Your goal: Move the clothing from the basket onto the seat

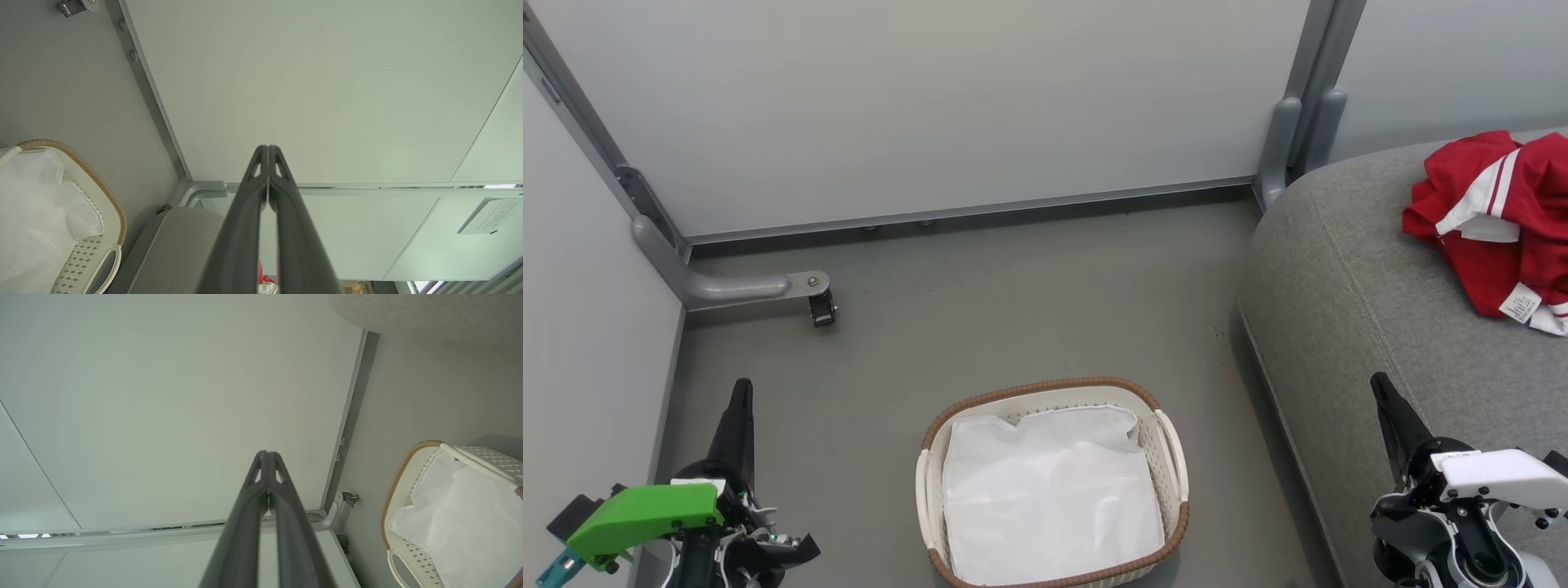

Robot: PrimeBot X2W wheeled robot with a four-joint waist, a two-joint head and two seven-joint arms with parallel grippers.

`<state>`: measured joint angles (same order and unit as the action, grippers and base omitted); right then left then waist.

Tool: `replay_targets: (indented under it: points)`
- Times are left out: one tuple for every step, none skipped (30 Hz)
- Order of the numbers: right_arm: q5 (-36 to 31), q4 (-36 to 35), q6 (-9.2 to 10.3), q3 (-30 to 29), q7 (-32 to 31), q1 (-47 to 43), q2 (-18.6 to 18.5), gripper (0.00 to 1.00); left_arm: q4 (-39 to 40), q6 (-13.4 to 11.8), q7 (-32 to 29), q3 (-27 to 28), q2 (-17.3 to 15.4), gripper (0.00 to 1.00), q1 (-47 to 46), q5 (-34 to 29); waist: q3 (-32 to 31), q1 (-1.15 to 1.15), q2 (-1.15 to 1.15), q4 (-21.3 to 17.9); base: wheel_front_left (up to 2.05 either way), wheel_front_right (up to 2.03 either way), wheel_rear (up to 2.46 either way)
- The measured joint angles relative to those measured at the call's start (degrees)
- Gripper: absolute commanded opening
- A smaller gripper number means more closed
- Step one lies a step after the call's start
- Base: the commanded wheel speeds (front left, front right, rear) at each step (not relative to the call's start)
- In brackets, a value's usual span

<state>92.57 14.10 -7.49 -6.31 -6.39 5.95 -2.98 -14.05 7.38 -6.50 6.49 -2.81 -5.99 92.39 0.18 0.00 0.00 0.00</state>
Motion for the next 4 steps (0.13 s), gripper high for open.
replay_targets:
  points:
    - [0.00, 0.00, 0.00, 0.00, 0.00, 0.00, 0.00, 0.00, 0.00, 0.00, 0.00, 0.01, 0.00, 0.00, 0.00, 0.00, 0.00, 0.00, 0.00, 0.00, 0.00, 0.00, 0.00]
    - [0.00, 0.00, 0.00, -0.01, 0.00, 0.00, 0.00, 0.00, 0.00, 0.00, 0.00, 0.01, 0.00, 0.00, 0.00, 0.00, 0.00, 0.00, 0.00, 0.00, 0.00, 0.00, 0.00]
    - [0.00, 0.00, 0.00, -0.01, 0.00, 0.00, 0.00, 0.00, 0.00, 0.01, -0.01, 0.01, 0.00, 0.00, 0.00, 0.00, 0.00, 0.00, 0.00, 0.00, 0.00, 0.00, 0.00]
    - [0.00, 0.00, 0.00, -0.02, 0.00, 0.00, 0.00, 0.00, 0.00, 0.01, 0.00, 0.01, 0.00, 0.00, 0.00, 0.00, 0.00, 0.00, 0.00, 0.00, 0.00, 0.00, 0.00]
